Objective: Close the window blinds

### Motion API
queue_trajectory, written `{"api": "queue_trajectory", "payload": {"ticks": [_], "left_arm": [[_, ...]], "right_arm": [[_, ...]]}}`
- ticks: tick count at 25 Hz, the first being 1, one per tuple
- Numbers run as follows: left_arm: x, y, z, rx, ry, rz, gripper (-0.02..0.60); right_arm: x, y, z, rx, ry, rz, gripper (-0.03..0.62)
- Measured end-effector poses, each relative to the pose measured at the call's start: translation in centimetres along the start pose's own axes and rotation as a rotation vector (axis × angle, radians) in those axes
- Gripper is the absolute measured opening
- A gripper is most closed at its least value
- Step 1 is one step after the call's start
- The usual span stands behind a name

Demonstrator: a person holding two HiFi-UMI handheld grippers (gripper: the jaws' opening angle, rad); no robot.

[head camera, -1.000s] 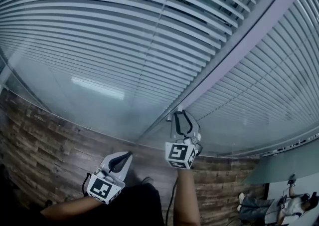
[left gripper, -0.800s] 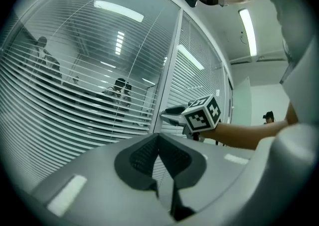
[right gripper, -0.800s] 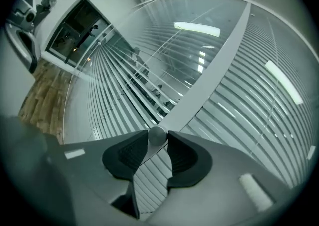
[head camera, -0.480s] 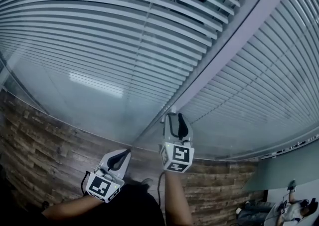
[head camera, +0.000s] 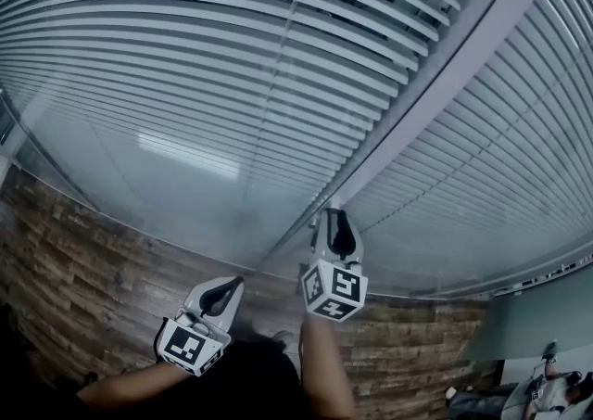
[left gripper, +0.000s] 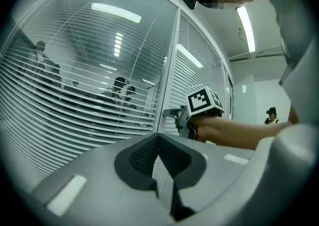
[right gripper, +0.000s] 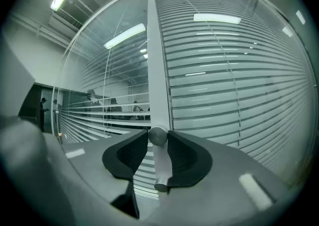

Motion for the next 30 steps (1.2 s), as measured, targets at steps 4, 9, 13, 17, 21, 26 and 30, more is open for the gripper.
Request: {"api": "queue_trajectory", "payload": {"ticks": [4,9,13,17,21,26,30], "left_arm": [[0.9,-0.6,1.1,-0.002,0.001,0.0,-0.002],[0.1,-0.4,1.1,-0.004,0.002,0.006,-0.002],[0.1,-0.3,1.4,0.006,0.01,0.007,-0.002],[0.1,-0.1,1.6,0.014,0.022,0.004,-0.002],[0.1,0.0,1.5,0.023,0.023,0.006,-0.002],[-0.1,-0.5,1.4,0.035,0.019,0.01,-0.002],[0.6,-0.8,1.7,0.048,0.017,0.01,-0.002]], "right_arm": [[0.1,-0.4,0.6,0.047,0.001,0.012,0.124],[-0.3,0.0,0.1,0.278,-0.006,0.106,0.121],[-0.5,0.4,0.2,0.369,0.009,0.153,0.118],[-0.4,0.2,-0.1,0.43,0.016,0.188,0.087],[-0.4,0.6,-0.1,0.423,0.027,0.193,0.092],[-0.5,-0.1,-0.2,0.22,0.036,0.123,0.172],[-0.5,-0.3,0.4,0.136,0.0,0.078,0.167]]}}
Point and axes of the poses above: the fingertips, and each gripper's own axes: x backward along the fingers, z to its left, y out of its top, the point moved 3 cm from there along x, backward along the fingers, and after that the axes turned 13 degrees about y, right-handed, at the moved point
